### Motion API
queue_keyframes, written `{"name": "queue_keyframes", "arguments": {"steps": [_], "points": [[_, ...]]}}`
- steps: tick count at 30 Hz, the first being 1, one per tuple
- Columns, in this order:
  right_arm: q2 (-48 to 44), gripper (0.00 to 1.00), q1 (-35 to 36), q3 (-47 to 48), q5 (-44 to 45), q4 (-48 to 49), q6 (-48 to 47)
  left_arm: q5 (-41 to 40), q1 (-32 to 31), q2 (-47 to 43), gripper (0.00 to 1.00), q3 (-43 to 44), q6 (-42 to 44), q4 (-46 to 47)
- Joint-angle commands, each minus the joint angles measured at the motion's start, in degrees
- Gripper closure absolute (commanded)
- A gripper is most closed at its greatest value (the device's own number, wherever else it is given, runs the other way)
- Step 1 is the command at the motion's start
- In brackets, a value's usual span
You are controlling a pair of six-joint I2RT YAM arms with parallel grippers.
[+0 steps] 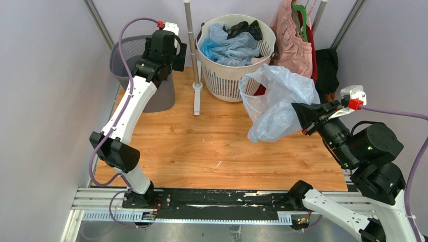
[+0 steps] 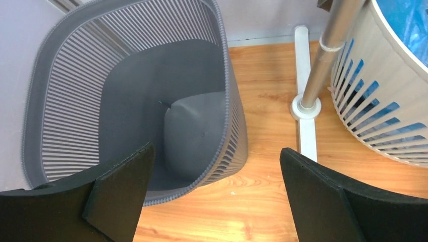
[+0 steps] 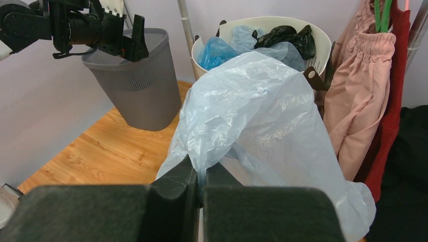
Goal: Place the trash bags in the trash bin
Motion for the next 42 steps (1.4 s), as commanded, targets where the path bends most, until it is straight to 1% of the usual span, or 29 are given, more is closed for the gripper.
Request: {"name": "queue_keyframes", "arguments": {"steps": [1, 8, 9, 13, 17, 18, 19, 22, 24, 26, 32, 39, 41, 42], "points": [[-1.1, 1.0, -0.1, -0.3, 1.2, -1.8, -0.9, 1.2, 2.4, 2.2, 0.0, -0.8, -1.8, 1.2], [-1.7, 1.0, -0.1, -0.4, 1.5, -2.3, -1.4, 3.9, 3.0, 1.9, 0.0, -7.4, -3.6, 3.1], [-1.8, 1.0, -0.1, -0.5, 1.6, -2.3, -1.4, 4.2, 3.0, 1.9, 0.03, -8.0, -3.7, 3.1], [-1.8, 1.0, -0.1, -0.4, 1.6, -2.5, -1.4, 5.5, 3.2, 1.7, 0.28, -10.5, -4.8, 2.4], [-1.9, 1.0, -0.1, 0.1, 1.6, -2.7, -1.7, 6.5, 3.2, 0.8, 0.67, -11.2, -5.4, 0.0], [-1.9, 1.0, 0.0, 0.1, 1.6, -2.8, -1.6, 6.6, 3.2, 0.1, 0.73, -11.5, -5.4, -0.6], [-2.0, 1.0, 0.0, 0.2, 1.6, -2.8, -1.7, 6.9, 3.2, -0.6, 0.77, -11.8, -5.4, -0.9], [-1.9, 1.0, -0.1, 0.2, 1.6, -2.9, -1.7, 7.8, 3.2, -2.8, 0.86, -11.1, -4.7, -2.3], [-1.8, 1.0, -0.1, 0.4, 1.6, -2.8, -1.7, 9.4, 3.1, -3.9, 0.88, -9.3, -4.1, -4.5], [-1.6, 1.0, -0.1, 0.7, 1.6, -3.0, -1.7, 11.8, 3.1, -5.5, 0.89, -7.6, -3.6, -6.6], [-0.5, 1.0, -0.1, 2.5, 1.4, -3.0, -1.8, 22.7, 2.7, -11.6, 0.9, -4.4, -3.7, -11.8], [1.0, 1.0, -0.1, 4.7, 1.4, -3.5, -2.7, 27.6, -3.8, -19.7, 0.9, -2.5, -0.7, -17.2], [1.4, 1.0, -0.1, 5.5, 1.5, -3.8, -3.0, 32.7, -5.1, -23.2, 0.9, -4.3, -0.8, -17.1], [1.7, 1.0, -0.1, 5.9, 1.6, -3.9, -3.2, 34.1, -6.5, -24.4, 0.9, -5.0, -0.7, -17.1]]}}
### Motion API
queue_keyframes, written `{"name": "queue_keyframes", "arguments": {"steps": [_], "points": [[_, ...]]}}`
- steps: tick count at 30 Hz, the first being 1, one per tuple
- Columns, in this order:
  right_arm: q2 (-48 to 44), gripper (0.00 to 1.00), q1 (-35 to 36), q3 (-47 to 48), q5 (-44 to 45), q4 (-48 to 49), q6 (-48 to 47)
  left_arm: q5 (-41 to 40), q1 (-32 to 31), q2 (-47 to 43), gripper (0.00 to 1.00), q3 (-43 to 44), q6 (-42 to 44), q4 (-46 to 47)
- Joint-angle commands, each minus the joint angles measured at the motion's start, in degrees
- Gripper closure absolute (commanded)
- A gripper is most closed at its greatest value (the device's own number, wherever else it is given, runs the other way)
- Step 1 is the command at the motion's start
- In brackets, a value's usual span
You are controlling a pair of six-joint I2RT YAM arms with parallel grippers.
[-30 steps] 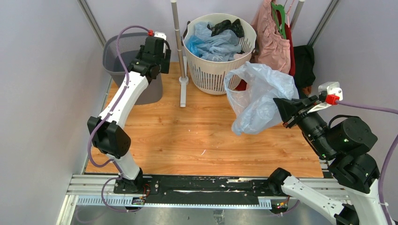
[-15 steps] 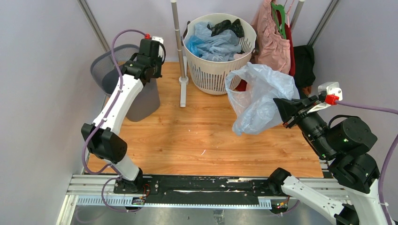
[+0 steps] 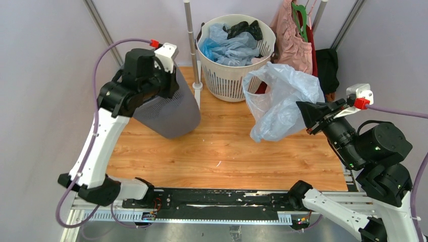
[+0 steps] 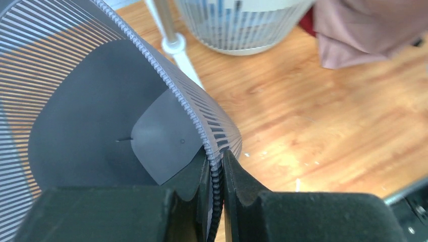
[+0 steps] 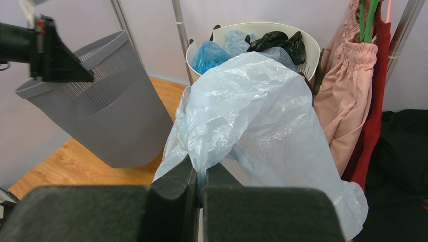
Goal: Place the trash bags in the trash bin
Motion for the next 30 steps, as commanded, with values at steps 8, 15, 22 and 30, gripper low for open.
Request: {"name": "queue_keyframes", "arguments": {"steps": [8, 15, 22, 30], "points": [[1.7, 1.0, -0.1, 6.6, 4.2, -3.0, -4.3, 3.3, -18.5, -8.9, 0.92, -4.8, 3.5, 3.1], [0.7, 1.0, -0.1, 7.6, 6.2, -4.3, -4.8, -10.6, -32.0, -2.7, 0.94, -9.5, -1.5, 12.2], [-0.8, 1.0, 0.1, 7.0, 7.4, -5.2, -5.0, -17.9, -40.0, 4.7, 0.9, -12.2, -6.2, 23.7], [-2.3, 1.0, 0.1, 7.8, 9.1, -6.0, -6.8, -18.1, -44.3, 12.1, 0.85, -4.9, -8.9, 22.8]]}}
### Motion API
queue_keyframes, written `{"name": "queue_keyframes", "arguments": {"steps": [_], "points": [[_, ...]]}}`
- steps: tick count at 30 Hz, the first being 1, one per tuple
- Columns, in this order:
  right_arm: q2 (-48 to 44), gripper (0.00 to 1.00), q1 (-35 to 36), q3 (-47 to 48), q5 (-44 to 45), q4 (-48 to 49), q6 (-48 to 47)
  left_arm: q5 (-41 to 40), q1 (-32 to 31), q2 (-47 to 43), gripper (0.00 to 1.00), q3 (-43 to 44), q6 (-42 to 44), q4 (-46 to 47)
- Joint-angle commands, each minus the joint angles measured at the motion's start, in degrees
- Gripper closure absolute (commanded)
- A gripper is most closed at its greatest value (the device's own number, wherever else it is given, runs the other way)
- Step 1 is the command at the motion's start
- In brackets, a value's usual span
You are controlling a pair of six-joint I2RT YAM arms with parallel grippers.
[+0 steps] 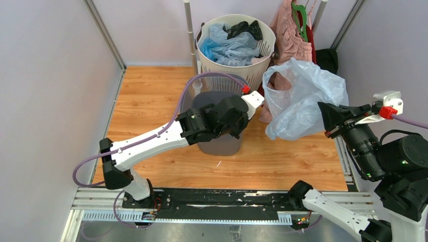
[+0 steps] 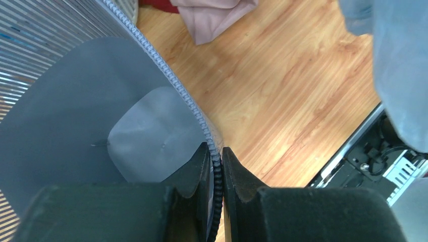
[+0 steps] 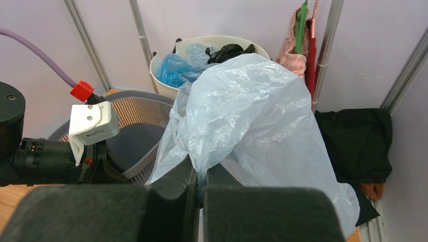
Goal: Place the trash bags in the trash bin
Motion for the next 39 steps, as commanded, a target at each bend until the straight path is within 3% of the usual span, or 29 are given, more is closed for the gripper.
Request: {"name": "queue_keyframes", "arguments": {"steps": [1, 5, 8, 10, 12, 15, 25, 32, 34, 39], "points": [[-1.4, 1.0, 0.1, 1.3, 2.1, -0.7, -2.3, -1.2, -2.1, 1.8, 0.85, 5.4, -2.6, 5.1], [-1.8, 1.0, 0.1, 1.6, 2.5, -1.0, -2.6, -1.3, -2.8, 3.5, 0.84, 8.4, -3.9, 2.0], [-2.0, 1.0, 0.2, 1.7, 2.4, -1.0, -2.5, -1.3, -3.2, 4.4, 0.71, 9.7, -4.3, -0.2], [-2.1, 1.0, 0.2, 1.6, 2.3, -1.0, -2.3, -1.0, -3.3, 4.9, 0.5, 10.0, -4.2, -1.3], [-2.2, 1.0, 0.2, 1.6, 2.3, -1.0, -2.1, -0.7, -3.4, 4.9, 0.18, 9.9, -4.0, -1.9], [-2.3, 1.0, 0.3, 2.0, 2.1, -1.1, -1.9, -0.5, -3.7, 3.7, 0.01, 9.5, -4.0, -2.1], [-0.8, 1.0, 0.6, 11.0, -5.3, -1.8, -1.1, -3.2, -3.9, -7.8, 0.0, 14.0, 1.1, -2.2], [2.8, 1.0, 1.2, 17.1, -22.4, -2.4, 3.3, 5.0, -2.9, -21.4, 0.0, 11.2, 3.8, 9.8], [4.5, 1.0, 1.2, 18.4, -28.0, -2.2, 4.7, 11.9, -0.9, -23.0, 0.0, 10.8, 2.7, 11.3], [9.1, 1.0, 1.3, 19.0, -41.9, 2.3, 10.2, 15.1, 0.3, -24.7, 0.0, 7.4, 1.7, 13.9]]}}
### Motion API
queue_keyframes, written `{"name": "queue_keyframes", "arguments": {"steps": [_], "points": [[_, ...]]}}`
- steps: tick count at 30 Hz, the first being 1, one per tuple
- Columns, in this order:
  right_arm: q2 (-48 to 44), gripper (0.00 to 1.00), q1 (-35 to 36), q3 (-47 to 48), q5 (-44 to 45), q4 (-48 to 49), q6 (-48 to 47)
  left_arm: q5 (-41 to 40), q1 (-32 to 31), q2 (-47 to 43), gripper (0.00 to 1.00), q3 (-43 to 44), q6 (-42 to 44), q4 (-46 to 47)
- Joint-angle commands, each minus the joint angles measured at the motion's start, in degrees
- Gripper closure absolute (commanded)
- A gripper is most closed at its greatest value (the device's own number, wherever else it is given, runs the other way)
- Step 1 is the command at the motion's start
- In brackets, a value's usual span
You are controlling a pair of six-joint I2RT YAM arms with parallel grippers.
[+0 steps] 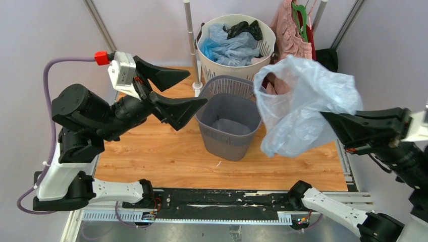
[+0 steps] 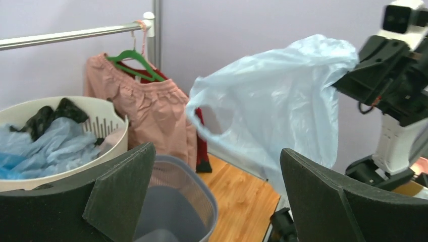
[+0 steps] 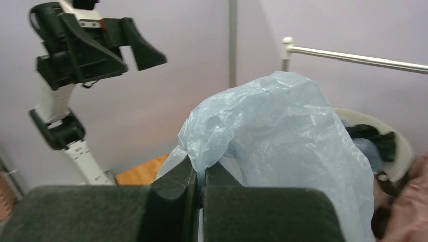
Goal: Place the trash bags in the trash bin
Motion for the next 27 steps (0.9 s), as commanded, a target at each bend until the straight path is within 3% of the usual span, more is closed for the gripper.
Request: {"name": "queue_keyframes", "arguments": {"steps": [1, 13, 27], "points": [[4.8, 1.0, 0.7, -0.2, -16.5, 4.4, 6.6, 4.8, 0.7, 1.4, 0.0, -5.6, -0.4, 3.0], [6.8, 1.0, 0.6, -4.1, -25.9, 15.0, 15.2, 2.0, 2.5, -4.4, 0.0, -16.8, -3.9, 3.6], [6.5, 1.0, 0.6, -5.0, -24.7, 15.1, 14.3, -4.7, 2.6, -7.1, 0.0, -12.6, -4.3, -4.9]]}}
